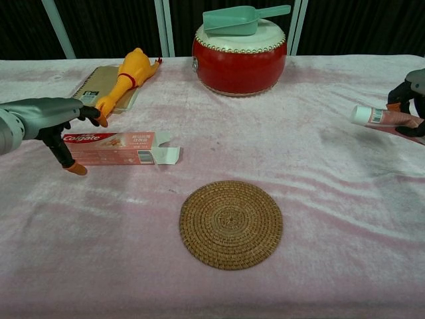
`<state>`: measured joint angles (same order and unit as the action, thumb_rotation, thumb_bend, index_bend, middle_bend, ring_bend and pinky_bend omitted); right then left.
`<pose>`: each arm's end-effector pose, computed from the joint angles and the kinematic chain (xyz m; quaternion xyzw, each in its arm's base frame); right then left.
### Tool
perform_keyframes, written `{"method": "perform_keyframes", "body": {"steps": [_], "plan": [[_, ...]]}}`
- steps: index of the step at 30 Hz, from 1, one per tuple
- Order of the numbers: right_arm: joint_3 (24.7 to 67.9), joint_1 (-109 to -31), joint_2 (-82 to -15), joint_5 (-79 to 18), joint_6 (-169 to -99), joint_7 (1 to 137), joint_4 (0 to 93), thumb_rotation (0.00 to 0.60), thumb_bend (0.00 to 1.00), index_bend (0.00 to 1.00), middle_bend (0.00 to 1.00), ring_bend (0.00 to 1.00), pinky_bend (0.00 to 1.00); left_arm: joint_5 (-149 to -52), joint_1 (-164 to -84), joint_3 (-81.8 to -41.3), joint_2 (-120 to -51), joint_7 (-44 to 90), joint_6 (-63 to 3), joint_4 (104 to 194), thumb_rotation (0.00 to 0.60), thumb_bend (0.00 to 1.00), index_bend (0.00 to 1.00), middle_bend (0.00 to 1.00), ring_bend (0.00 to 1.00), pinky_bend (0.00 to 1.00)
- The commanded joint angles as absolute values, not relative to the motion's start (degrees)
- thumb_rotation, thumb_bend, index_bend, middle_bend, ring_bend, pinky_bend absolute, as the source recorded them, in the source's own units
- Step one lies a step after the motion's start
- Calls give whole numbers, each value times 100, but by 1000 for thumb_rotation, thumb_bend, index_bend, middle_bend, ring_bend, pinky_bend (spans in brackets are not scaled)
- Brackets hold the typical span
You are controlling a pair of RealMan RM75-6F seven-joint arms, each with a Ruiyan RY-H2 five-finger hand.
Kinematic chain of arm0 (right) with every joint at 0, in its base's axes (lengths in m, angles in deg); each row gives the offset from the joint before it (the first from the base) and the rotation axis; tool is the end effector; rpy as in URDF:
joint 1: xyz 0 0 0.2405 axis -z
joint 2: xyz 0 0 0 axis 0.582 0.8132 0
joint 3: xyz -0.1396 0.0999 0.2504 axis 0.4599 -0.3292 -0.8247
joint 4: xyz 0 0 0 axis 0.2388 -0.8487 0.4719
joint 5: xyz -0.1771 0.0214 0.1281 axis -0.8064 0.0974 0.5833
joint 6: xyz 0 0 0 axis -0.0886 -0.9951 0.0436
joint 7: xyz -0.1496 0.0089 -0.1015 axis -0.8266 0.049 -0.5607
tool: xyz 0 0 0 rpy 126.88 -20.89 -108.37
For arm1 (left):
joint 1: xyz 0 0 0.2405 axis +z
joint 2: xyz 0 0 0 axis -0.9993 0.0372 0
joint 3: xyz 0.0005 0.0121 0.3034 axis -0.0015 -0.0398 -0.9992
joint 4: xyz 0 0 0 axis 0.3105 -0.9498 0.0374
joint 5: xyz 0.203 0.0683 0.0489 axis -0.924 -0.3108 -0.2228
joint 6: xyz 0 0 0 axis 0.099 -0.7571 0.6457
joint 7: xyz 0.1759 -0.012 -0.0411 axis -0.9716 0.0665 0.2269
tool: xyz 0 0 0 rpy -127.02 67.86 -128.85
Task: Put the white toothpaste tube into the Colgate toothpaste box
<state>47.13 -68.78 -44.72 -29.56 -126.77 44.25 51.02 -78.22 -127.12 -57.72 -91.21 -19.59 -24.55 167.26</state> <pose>-0.3012 -0.4133 0.0543 0.7043 -0.3481 0.2654 0.5589 -0.2267 0.3932 -0.0397 -0.7079 -0.4417 -0.2327 0.4996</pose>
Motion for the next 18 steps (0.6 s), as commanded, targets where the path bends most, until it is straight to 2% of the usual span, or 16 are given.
{"method": "perform_keyframes", "body": {"steps": [1,5,9,18], "plan": [[4712,-6880,-4464,-2964,-12683,4447,5104,600,393,646,593,558,485,-7684,-12852,-5760,-9266,-2008,-2404,16591,600,235,253,200,138,248],[4716,-6877,-4440,-2975,-12692,4470,5107,600,393,646,593,559,485,-7660,-12933,-5766,-9374,-1976,-2431,16474,600,352,331,277,206,316],[4720,-6873,-4419,-2975,-12695,4492,5097,600,394,646,593,558,484,-7720,-12937,-5787,-9413,-1833,-2481,16421,600,408,378,323,250,361],[4769,-6869,-4403,-3047,-12732,4476,5134,600,393,646,593,558,485,-8086,-12864,-5876,-9336,-1383,-2492,16406,600,430,403,343,268,380]]}}
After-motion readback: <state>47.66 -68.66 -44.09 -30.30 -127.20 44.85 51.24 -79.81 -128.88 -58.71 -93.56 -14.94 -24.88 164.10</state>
